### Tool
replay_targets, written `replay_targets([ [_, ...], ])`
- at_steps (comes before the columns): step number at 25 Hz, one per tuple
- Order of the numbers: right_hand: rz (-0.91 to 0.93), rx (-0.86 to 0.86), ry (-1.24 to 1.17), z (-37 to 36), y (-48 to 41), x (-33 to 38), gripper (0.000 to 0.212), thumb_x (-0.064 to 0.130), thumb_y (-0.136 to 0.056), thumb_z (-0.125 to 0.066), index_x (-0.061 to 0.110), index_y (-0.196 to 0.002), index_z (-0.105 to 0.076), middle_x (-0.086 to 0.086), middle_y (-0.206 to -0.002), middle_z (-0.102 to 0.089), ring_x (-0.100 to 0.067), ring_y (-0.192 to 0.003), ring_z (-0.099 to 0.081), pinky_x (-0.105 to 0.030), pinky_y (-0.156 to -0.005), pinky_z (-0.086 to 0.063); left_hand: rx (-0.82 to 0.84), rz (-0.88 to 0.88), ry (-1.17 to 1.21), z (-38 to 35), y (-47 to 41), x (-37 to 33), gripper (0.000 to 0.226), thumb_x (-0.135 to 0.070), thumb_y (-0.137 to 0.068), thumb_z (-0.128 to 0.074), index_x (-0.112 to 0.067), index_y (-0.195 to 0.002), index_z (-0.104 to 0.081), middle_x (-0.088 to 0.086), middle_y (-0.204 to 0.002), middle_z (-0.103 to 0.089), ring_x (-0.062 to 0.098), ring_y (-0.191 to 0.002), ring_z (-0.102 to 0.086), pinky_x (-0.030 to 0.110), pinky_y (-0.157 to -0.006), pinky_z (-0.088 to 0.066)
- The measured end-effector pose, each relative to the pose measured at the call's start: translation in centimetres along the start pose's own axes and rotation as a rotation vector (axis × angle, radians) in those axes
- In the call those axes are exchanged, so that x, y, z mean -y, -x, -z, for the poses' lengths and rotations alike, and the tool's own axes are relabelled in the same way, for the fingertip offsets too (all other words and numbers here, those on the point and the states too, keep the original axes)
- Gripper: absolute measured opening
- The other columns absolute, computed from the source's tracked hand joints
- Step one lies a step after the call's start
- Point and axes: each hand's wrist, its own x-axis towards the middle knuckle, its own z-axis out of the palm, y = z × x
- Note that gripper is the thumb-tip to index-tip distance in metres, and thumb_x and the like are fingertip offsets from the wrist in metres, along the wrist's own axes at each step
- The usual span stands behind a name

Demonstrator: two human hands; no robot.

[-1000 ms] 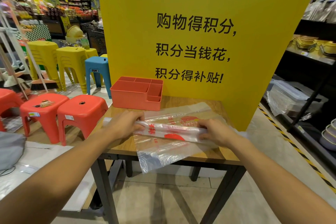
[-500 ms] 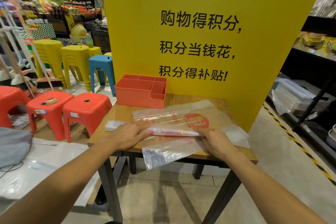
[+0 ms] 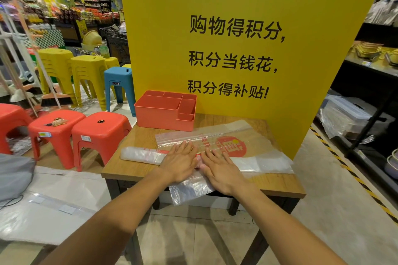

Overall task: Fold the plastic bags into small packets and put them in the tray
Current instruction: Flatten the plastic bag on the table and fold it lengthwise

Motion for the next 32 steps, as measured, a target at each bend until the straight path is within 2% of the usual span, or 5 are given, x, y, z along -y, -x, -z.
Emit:
replay_targets([
  [11, 0.018, -0.026, 0.007, -1.1, -0.3, -1.1, 0.06, 0.042, -0.112, -0.017, 0.014, -0.165, -0.015, -0.003, -0.173, -0.006, -0.022, -0.16, -0.002, -0.04, -0.13, 0.002, 0.018, -0.111, 0.01, -0.4, 1.2, 2.3, 0.109, -0.078, -0.07, 0.029, -0.03, -0.164, 0.006, -0.002, -0.172, 0.011, 0.02, -0.158, 0.015, 0.042, -0.126, 0.013],
  [16, -0.006, -0.008, -0.002, -0.8, 0.7, -3.3, 0.085, 0.062, -0.096, 0.006, 0.016, -0.166, -0.006, -0.001, -0.173, -0.001, -0.016, -0.159, 0.005, -0.032, -0.127, 0.007, 0.064, -0.022, -0.036, 0.1, 2.0, 4.6, 0.062, -0.055, -0.106, -0.004, -0.034, -0.162, 0.015, -0.002, -0.171, 0.019, 0.019, -0.157, 0.02, 0.047, -0.128, 0.011],
  [23, -0.164, 0.037, 0.022, 0.7, 4.7, -9.2, 0.081, 0.065, -0.095, 0.004, 0.024, -0.165, 0.004, 0.006, -0.172, 0.008, -0.009, -0.158, 0.01, -0.029, -0.126, 0.008, 0.051, 0.038, -0.064, 0.2, 3.7, 8.1, 0.065, -0.063, -0.098, 0.007, -0.043, -0.159, 0.019, -0.007, -0.167, 0.022, 0.017, -0.156, 0.022, 0.047, -0.127, 0.015],
  [27, -0.19, 0.067, 0.037, 1.3, 6.1, -10.7, 0.077, 0.063, -0.097, 0.002, 0.026, -0.164, 0.008, 0.007, -0.172, 0.01, -0.009, -0.158, 0.01, -0.028, -0.125, 0.01, 0.085, 0.204, -0.057, 1.5, 6.2, 13.4, 0.058, -0.056, -0.106, -0.005, -0.045, -0.16, 0.013, -0.008, -0.17, 0.02, 0.014, -0.157, 0.017, 0.047, -0.128, 0.01],
  [32, -0.208, 0.048, 0.025, 1.4, 6.6, -11.7, 0.072, 0.061, -0.104, -0.005, 0.023, -0.165, 0.006, 0.004, -0.173, 0.006, -0.009, -0.158, 0.007, -0.028, -0.124, 0.009, 0.128, 0.197, -0.056, 1.4, 6.2, 14.3, 0.058, -0.052, -0.108, -0.007, -0.041, -0.16, 0.017, -0.008, -0.169, 0.021, 0.016, -0.157, 0.019, 0.047, -0.128, 0.01],
])
